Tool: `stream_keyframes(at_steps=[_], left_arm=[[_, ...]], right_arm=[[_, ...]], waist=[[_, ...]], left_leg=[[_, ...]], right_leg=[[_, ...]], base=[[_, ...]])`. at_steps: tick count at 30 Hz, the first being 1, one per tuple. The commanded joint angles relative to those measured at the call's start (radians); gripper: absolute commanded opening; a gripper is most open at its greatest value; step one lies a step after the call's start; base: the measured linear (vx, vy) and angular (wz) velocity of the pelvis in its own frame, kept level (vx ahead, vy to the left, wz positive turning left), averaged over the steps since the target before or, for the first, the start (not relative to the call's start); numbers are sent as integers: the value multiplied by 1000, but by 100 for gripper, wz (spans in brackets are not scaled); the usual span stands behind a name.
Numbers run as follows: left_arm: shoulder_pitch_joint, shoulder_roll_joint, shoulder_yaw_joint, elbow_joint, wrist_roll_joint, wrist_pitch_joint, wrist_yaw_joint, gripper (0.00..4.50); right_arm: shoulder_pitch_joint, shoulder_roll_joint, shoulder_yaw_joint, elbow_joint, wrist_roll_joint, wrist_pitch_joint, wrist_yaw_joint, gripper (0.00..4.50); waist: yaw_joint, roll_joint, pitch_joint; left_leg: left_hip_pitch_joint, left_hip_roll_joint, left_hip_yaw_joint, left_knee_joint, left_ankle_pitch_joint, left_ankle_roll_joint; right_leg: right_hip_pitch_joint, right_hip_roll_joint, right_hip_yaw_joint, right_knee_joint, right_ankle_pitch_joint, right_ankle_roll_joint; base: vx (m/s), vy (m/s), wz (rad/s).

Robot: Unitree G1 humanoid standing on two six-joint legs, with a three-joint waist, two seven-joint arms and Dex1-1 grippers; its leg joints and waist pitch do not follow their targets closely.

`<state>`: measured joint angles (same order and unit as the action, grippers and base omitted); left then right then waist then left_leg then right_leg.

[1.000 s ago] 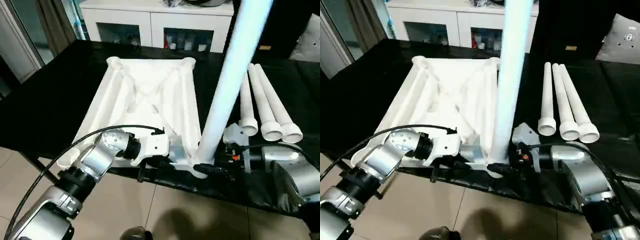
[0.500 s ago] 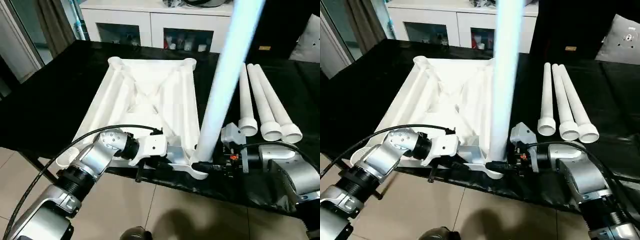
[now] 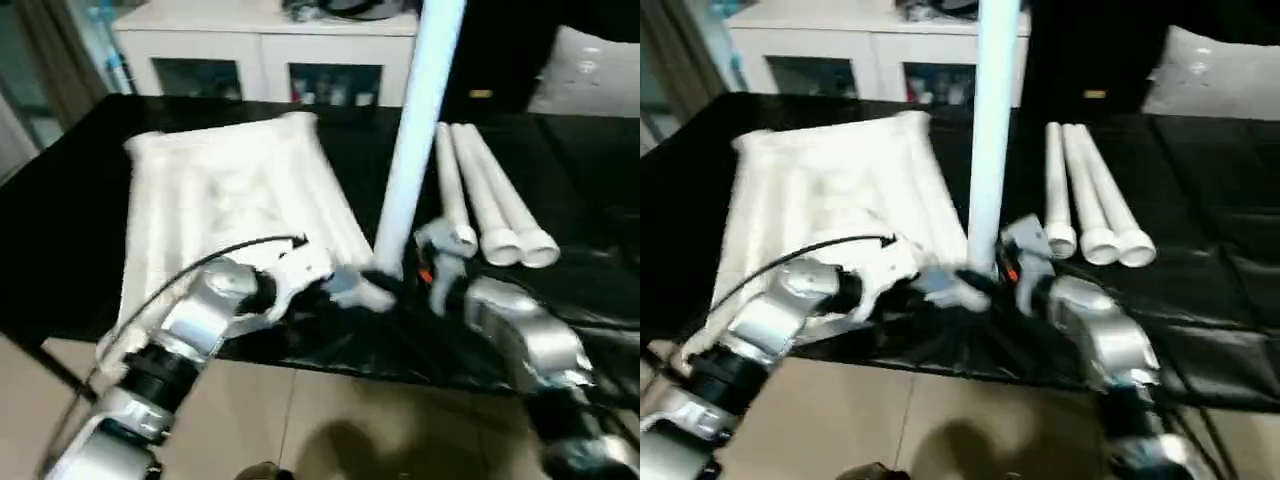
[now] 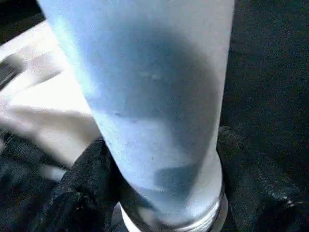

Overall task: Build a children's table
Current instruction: Rotate leg to tighten

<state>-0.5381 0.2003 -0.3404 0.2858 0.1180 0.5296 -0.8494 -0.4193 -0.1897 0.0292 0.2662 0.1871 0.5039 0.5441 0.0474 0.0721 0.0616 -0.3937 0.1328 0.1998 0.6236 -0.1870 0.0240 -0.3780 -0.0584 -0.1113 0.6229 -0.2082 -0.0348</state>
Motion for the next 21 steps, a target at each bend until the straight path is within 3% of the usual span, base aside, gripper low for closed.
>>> stream_keyframes(at_steps=[1,4,5,8,10,11,15,21], left_arm=[[-30,-92,26,-97,-32,22,102,0],[-37,-134,44,-96,-25,27,175,0],[-40,-148,45,-100,-23,24,193,0],[-40,-153,42,-113,-16,35,197,0],[-39,-148,39,-114,-9,43,200,0],[-38,-138,34,-110,-7,38,194,0],[-38,-116,32,-98,-17,27,180,0],[-35,-41,12,-60,-32,-37,81,0]], right_arm=[[-2,64,18,105,-14,37,-113,263],[-11,85,4,124,-22,12,-152,263],[-10,94,-12,125,-6,-8,-152,318],[-8,104,-30,120,-8,-16,-165,332],[0,105,-37,103,-14,-30,-174,352],[7,97,-30,94,-19,-48,-157,374],[29,72,-35,58,-4,-75,-121,398],[105,-68,-42,-75,62,-95,107,446]], waist=[[2,-10,-64],[2,-9,-68],[5,-10,-71],[15,-9,-75],[23,-5,-84],[21,-1,-82],[22,-2,-79],[38,2,-76]], left_leg=[[24,119,-80,-83,-294,-36],[22,117,-74,-82,-264,-12],[20,114,-72,-79,-241,1],[16,114,-69,-77,-185,32],[14,120,-70,-73,-123,54],[13,123,-72,-76,-113,65],[16,122,-70,-78,-164,55],[19,124,-72,-80,-200,47]], right_leg=[[33,-141,84,-105,-347,-163],[36,-141,86,-104,-271,-172],[40,-140,86,-102,-242,-173],[43,-140,85,-99,-189,-172],[42,-136,82,-85,-87,-179],[39,-133,80,-80,-53,-187],[42,-140,81,-84,-80,-193],[42,-138,83,-94,-147,-164]], base=[[0,0,0],[0,0,0],[0,0,0],[0,0,0],[0,0,0],[0,0,0],[0,0,0],[0,0,0]])
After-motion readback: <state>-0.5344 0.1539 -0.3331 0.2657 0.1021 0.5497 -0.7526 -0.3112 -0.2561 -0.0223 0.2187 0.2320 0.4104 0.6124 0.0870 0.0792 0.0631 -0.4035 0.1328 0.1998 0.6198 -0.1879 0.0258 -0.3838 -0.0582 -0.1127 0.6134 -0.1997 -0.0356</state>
